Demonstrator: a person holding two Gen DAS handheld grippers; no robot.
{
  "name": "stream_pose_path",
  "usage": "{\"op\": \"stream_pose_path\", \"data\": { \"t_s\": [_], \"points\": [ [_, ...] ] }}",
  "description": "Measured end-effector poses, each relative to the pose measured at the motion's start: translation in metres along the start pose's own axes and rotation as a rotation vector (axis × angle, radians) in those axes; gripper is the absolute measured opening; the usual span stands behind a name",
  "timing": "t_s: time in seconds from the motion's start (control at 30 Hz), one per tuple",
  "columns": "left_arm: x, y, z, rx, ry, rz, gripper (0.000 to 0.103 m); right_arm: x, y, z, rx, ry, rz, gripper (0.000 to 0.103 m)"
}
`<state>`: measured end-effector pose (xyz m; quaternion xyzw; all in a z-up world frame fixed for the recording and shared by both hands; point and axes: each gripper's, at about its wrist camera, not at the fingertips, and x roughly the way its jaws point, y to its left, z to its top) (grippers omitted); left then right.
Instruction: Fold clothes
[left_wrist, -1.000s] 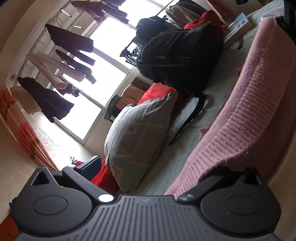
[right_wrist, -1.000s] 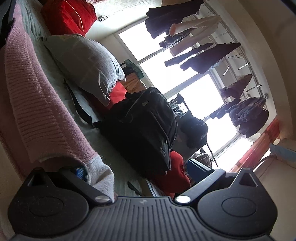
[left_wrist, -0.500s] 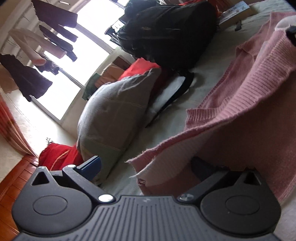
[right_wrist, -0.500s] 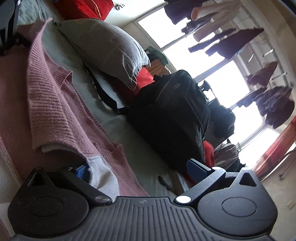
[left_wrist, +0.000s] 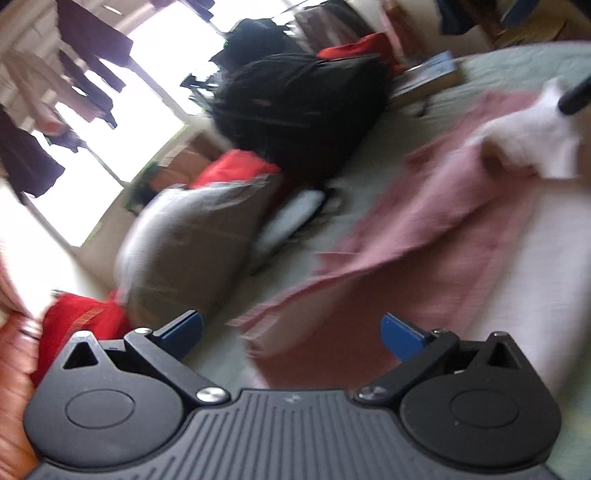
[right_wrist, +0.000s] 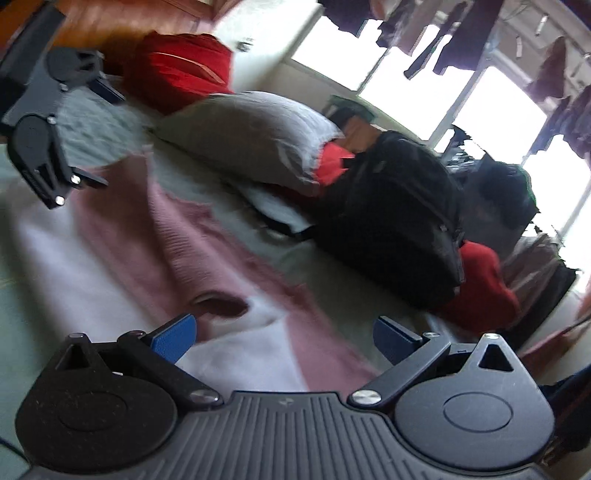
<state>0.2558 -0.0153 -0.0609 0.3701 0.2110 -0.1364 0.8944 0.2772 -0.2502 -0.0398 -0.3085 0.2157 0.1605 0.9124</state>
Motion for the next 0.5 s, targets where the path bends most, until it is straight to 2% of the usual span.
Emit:
{"op": "stream_pose_path", "data": {
  "t_s": [0.1, 0.17, 0.33, 0.5],
  "points": [
    [-0.017, -0.014, -0.001, -0.038, 0.002, -0.127, 0.102, -0.003, 0.003, -0.015, -0.035, 0.058, 0.004, 0.103],
    [-0.023, -0.023, 0.000, -0.054, 0.005, -0.179, 0.102, 0.006, 0.006, -0.024, -0.052, 0.105, -0.009, 0.103],
    [-0.017, -0.036, 0.006, -0.034, 0.006, -0.206, 0.102, 0.041, 0.010, -0.032, -0.151, 0.181, -0.081, 0.103],
    [-0.011, -0.048, 0.011, -0.013, 0.007, -0.234, 0.102, 0.059, -0.028, -0.023, -0.054, 0.162, -0.099, 0.103]
  ]
}}
